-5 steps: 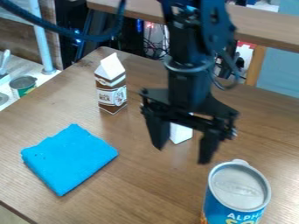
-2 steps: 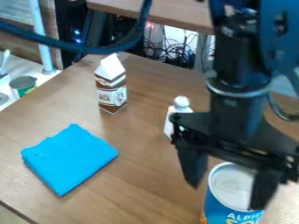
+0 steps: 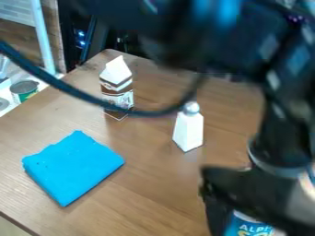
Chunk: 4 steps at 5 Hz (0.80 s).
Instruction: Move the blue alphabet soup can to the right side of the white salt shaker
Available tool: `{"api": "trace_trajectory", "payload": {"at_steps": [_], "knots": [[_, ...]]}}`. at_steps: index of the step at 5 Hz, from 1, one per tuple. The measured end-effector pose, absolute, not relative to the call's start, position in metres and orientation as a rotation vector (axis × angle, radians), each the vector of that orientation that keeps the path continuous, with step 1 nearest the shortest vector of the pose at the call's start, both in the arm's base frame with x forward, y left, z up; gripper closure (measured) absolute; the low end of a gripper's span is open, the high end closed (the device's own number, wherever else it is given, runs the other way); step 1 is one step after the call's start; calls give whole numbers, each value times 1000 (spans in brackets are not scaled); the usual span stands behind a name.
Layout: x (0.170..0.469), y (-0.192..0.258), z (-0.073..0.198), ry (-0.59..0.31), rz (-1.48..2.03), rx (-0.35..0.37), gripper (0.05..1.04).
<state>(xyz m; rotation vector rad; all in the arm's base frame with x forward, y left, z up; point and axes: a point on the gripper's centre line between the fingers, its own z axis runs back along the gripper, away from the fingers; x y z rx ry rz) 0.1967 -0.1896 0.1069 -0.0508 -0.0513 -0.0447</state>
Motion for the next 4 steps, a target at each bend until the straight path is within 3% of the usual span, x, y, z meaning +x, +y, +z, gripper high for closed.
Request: {"api": "trace_trajectory", "payload": {"at_steps": [2, 4], "knots": [[205, -196, 88, -118, -89, 11, 83], [219, -191, 86, -180, -32, -6, 83]]}}
